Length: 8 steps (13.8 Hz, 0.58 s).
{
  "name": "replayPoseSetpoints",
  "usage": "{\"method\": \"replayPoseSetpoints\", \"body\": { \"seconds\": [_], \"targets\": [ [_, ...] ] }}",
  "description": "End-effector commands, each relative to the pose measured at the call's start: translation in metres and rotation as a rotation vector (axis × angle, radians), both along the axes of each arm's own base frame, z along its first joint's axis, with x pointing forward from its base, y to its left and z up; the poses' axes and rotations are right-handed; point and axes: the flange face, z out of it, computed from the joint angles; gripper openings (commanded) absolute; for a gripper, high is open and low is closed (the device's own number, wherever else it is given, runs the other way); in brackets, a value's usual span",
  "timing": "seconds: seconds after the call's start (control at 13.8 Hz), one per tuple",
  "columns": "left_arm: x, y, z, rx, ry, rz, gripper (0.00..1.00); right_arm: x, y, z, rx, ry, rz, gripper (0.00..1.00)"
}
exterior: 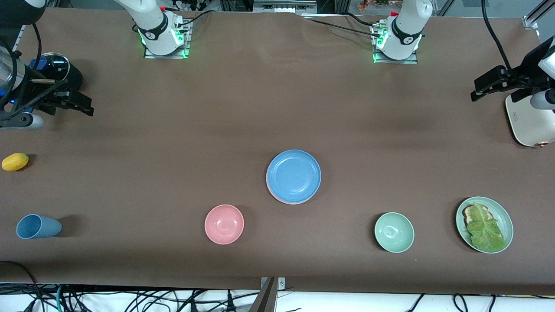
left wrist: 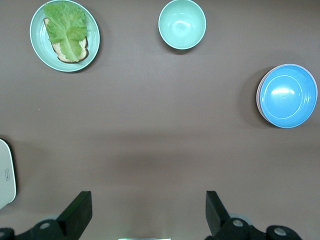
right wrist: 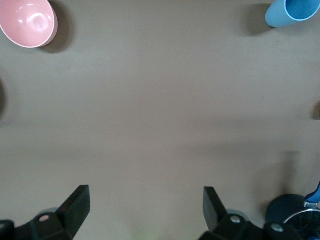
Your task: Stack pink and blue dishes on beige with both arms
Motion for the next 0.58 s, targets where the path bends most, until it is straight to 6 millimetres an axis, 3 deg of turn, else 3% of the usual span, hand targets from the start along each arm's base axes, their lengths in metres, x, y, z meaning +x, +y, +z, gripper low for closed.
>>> {"method": "replayPoseSetpoints", "body": {
  "seconds": [0.0,0.51],
  "targets": [
    [0.0026,0.0008,0.0067,-0.01,-0.008,-0.011,1.0,0.0048,-0.0029,0.0041,-0.011,-0.011,0.004,1.0],
    [0.0032,0.0031,0.0058,-0.011,-0.007,-0.007,1.0,0.0026,0.0013,0.0026,-0.012,0.002,0.011,1.0]
  ]
}}
